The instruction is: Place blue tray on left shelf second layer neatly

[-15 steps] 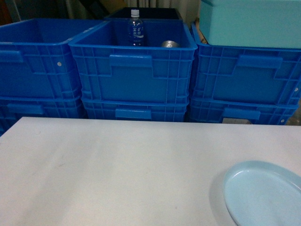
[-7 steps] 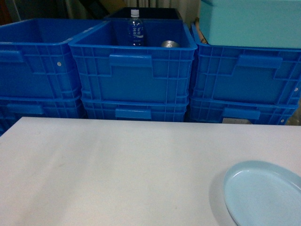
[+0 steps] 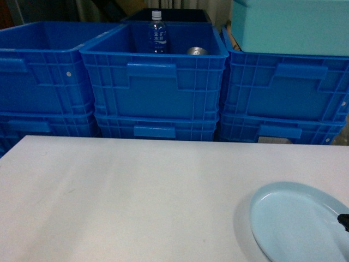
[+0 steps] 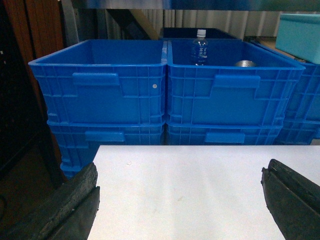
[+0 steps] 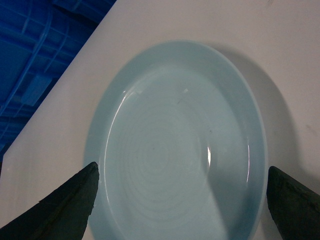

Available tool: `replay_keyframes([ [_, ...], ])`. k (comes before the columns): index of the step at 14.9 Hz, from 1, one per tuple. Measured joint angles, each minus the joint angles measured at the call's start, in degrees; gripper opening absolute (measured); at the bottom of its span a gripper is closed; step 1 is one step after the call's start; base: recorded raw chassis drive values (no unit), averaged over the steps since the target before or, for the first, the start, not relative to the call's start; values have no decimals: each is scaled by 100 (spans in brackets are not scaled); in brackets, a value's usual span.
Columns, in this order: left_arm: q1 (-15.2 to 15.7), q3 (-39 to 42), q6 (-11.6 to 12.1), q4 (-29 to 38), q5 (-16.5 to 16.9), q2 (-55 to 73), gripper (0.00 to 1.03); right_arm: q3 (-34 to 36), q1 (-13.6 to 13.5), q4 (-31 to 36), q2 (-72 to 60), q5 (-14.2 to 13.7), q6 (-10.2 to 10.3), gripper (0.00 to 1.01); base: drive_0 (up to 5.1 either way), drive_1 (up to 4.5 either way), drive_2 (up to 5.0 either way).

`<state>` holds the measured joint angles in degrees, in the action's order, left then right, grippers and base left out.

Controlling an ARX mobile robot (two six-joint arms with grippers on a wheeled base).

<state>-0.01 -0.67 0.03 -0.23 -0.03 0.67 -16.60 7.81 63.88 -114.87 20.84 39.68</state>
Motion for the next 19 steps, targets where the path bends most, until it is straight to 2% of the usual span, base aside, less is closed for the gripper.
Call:
replay_keyframes([
  [2,0,0,0,0,0,0,98,-111,-363,-177,-28,-531,271,98,0,0,0],
  [3,0,0,0,2,0,0,98,-118,-490,-223,-28,-693,358,98,0,0,0],
  [5,0,0,0,0,0,0,98,-155,-562,-260,-98,-984,446,98,0,0,0],
  [7,0,0,0,2,0,0,98,-179,-597,-317,-144,-1187,444,98,0,0,0],
  [9,0,0,0,0,0,0,98,-181,-592,-385,-210,-1342,393,74,0,0,0],
  [12,0,0,0,0,0,0,98,-94,-385,-448,-245,-1349,267,37,0,0,0],
  [19,0,0,0,0,0,0,98,-13,-203,-481,-240,-1231,146,16,0,0,0],
])
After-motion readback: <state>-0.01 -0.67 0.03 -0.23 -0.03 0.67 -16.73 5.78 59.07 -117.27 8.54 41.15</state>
